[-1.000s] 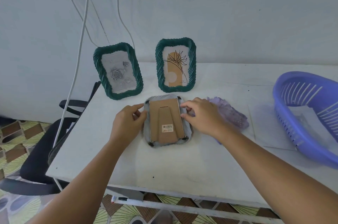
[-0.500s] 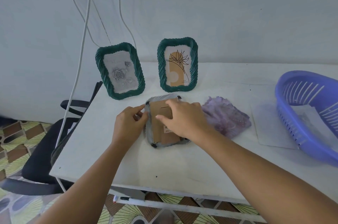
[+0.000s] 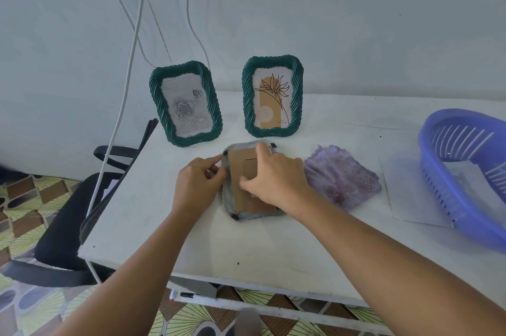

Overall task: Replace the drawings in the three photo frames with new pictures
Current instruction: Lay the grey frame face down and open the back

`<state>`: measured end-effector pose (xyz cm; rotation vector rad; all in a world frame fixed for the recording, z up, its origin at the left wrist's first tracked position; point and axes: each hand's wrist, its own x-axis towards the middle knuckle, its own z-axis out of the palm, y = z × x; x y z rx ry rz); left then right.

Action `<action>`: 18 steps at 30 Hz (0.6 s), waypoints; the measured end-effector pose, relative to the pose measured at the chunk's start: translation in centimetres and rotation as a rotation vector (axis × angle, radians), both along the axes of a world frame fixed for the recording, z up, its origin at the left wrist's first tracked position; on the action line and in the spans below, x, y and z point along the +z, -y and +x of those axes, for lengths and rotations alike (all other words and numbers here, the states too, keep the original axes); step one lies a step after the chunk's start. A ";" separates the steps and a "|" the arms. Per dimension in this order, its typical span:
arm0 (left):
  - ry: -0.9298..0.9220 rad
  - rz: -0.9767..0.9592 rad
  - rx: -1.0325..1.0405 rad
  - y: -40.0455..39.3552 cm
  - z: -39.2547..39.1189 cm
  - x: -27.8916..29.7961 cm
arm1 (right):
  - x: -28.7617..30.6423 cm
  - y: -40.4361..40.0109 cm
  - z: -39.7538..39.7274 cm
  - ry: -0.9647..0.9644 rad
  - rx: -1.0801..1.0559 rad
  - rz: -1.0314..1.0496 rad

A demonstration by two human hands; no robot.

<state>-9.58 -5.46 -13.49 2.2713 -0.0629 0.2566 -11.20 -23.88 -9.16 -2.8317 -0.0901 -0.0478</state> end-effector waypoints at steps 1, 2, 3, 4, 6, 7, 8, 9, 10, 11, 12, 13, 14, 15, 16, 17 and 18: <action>-0.001 -0.002 0.004 0.0 0.0 0.0 | -0.1 0.0 0.0 -0.011 0.002 0.000; -0.001 -0.001 0.007 0.0 0.0 0.0 | -0.1 -0.1 -0.1 -0.015 0.004 0.004; -0.002 0.002 0.007 0.0 0.0 0.0 | -0.1 -0.1 -0.1 -0.013 0.003 0.011; -0.004 0.007 0.007 0.0 0.0 0.0 | 0.0 -0.1 -0.1 -0.006 0.000 0.019; -0.015 0.007 0.011 0.0 0.0 0.0 | 0.2 0.0 0.0 0.014 -0.011 0.034; -0.024 -0.003 0.018 0.1 0.0 0.1 | 0.4 0.2 0.0 0.022 -0.017 0.042; -0.033 -0.023 0.029 0.1 -0.1 0.2 | 0.5 0.2 0.0 0.029 -0.021 0.055; -0.038 -0.053 0.044 0.1 -0.1 0.4 | 0.6 0.3 -0.1 0.030 -0.022 0.073; -0.035 -0.087 0.060 0.1 -0.1 0.5 | 0.7 0.4 -0.2 0.028 -0.020 0.093; -0.028 -0.114 0.069 0.2 -0.2 0.7 | 0.7 0.5 -0.2 0.026 -0.018 0.109; -0.025 -0.134 0.066 0.3 -0.4 1.0 | 0.8 0.6 -0.3 0.028 -0.018 0.119; -0.031 -0.148 0.050 0.6 -0.5 1.2 | 0.8 0.7 -0.4 0.033 -0.019 0.122; -0.048 -0.161 0.029 0.9 -0.7 1.5 | 0.8 0.8 -0.4 0.043 -0.023 0.124; -0.071 -0.176 0.005 1.3 -0.9 1.7 | 0.9 0.9 -0.4 0.050 -0.030 0.125; -0.093 -0.192 -0.017 1.7 -1.0 1.9 | 0.9 0.9 -0.5 0.059 -0.036 0.128; -0.109 -0.208 -0.036 2.1 -1.0 2.1 | 1.0 0.9 -0.5 0.063 -0.042 0.128; -0.117 -0.222 -0.053 2.4 -1.1 2.4 | 1.0 0.8 -0.5 0.070 -0.046 0.130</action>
